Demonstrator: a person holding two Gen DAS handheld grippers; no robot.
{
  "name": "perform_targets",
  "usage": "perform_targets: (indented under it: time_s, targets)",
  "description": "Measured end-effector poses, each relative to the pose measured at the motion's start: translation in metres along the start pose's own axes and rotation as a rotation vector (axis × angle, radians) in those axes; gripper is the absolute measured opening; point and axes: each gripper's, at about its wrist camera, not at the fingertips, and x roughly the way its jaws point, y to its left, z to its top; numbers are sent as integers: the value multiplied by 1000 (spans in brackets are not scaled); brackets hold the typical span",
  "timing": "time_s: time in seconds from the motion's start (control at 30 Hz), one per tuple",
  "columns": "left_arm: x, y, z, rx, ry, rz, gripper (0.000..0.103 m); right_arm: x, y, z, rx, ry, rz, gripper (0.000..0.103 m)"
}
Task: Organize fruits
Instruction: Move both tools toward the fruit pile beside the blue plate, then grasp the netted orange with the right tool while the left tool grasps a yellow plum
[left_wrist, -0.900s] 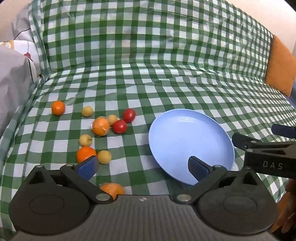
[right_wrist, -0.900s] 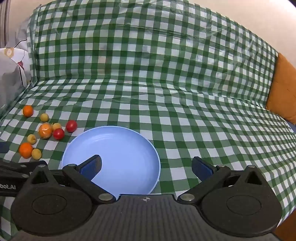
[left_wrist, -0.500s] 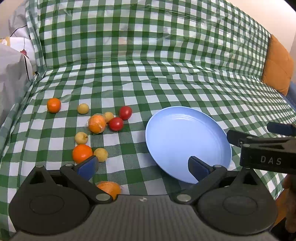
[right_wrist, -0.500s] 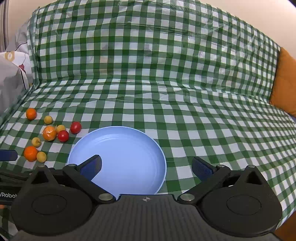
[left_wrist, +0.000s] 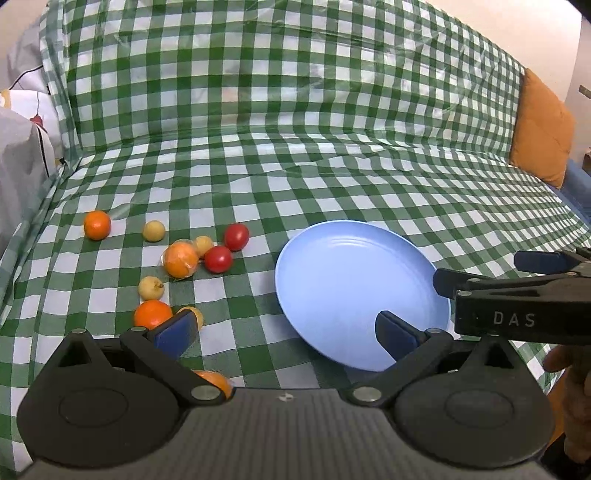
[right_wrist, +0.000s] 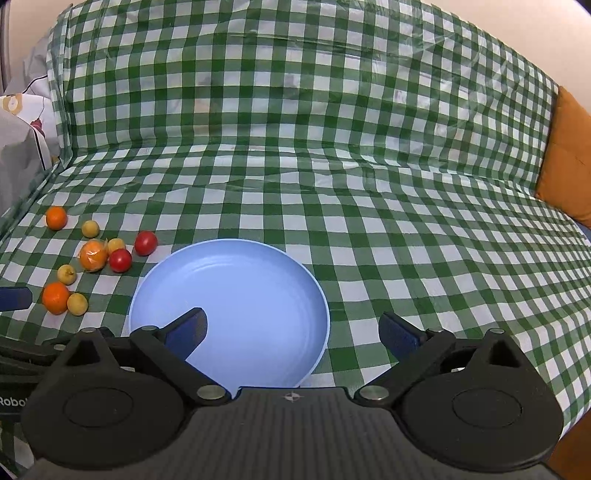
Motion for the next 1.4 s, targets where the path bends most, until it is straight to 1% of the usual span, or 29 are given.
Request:
perform_targets:
  time_s: [0.1, 0.3, 0.5, 0.73, 0.9, 1.3, 1.37, 1.4]
  targets:
    - [0, -1, 1, -1, -2, -2, 102, -2, 0, 2, 13, 15, 7, 99]
    - [0, -2, 2, -3, -1, 2, 102, -2, -1, 4, 28, 13, 22, 98]
    - [2, -6, 1, -6, 1, 3, 102, -1, 0, 3, 5, 18, 15, 95]
    - [2, -9, 0, -2, -2, -2, 102, -2, -2, 3, 15, 14, 16, 91]
    - [1, -12, 0, 5, -5, -3, 102, -1, -2, 2, 25, 7, 13, 85]
    - [-1, -15, 0, -1, -13, -7, 102, -1, 1, 1, 21, 10, 27, 65]
    - [-1, -15, 0, 1, -16, -7, 101, -1, 1, 2, 23, 7, 34, 60]
    - [-2, -16, 0, 2, -19, -4, 97, -1, 1, 2, 26, 4, 38, 59]
